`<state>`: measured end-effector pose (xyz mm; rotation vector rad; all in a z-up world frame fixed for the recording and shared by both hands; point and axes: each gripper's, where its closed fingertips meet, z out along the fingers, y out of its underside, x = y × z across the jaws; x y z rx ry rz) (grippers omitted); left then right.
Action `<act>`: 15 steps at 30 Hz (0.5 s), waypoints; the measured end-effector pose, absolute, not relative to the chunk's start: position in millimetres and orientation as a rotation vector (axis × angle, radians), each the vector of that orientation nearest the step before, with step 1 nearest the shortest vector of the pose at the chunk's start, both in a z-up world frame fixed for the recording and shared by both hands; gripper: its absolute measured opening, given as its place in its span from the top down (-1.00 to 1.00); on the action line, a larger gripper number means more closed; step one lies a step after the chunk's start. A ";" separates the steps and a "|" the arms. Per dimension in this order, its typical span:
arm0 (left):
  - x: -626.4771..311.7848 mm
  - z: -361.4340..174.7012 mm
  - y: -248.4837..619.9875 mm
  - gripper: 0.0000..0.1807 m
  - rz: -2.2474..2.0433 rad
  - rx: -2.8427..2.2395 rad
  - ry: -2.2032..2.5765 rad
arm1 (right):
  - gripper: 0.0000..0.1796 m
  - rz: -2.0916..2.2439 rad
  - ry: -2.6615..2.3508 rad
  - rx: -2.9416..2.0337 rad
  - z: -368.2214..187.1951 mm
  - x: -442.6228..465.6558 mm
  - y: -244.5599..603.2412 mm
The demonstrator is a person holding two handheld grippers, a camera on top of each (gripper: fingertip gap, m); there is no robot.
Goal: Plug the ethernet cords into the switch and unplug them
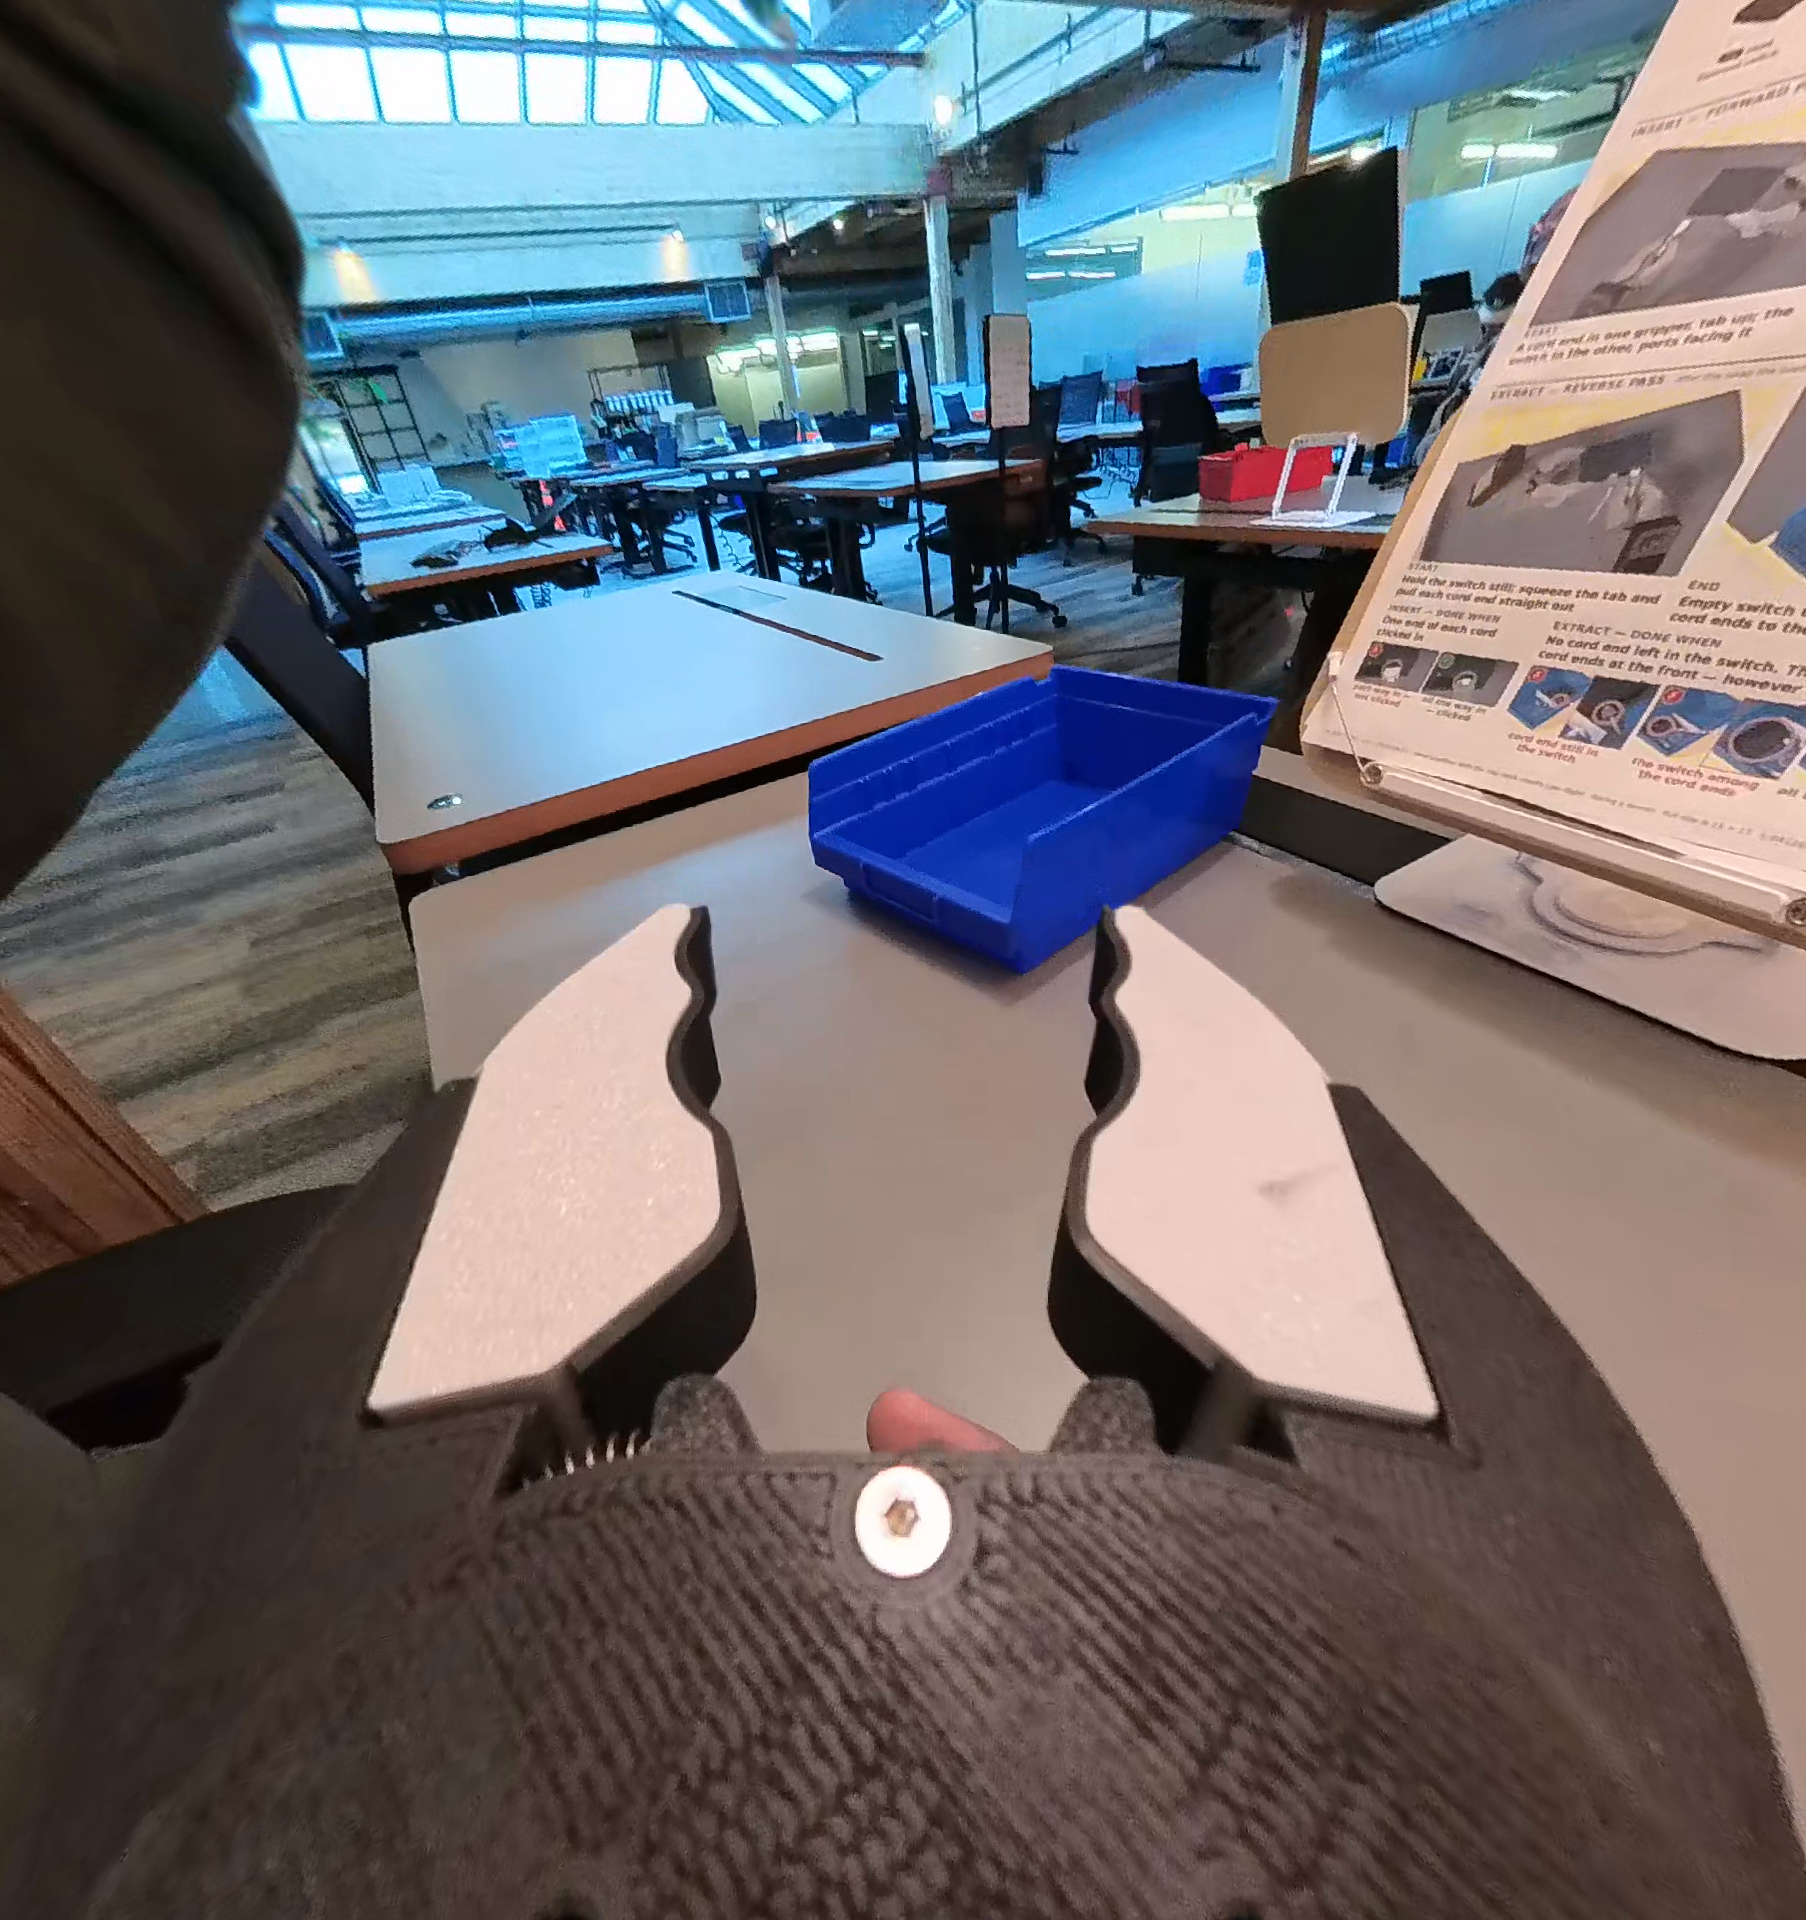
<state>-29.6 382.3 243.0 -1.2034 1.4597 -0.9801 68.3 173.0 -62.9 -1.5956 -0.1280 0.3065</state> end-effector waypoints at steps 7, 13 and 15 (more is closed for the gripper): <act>-34.9 174.5 308.2 0.70 -1.132 -1.224 1.822 | 0.22 0.279 -0.107 -1.510 -39.1 70.6 160.2; -31.6 38.6 243.0 0.71 -1.213 -1.292 2.265 | 0.27 0.263 -0.207 -1.477 -18.9 44.4 139.2; -28.0 -4.2 229.7 0.71 -1.209 -1.306 2.363 | 0.26 0.225 -0.228 -1.535 -28.0 41.2 140.1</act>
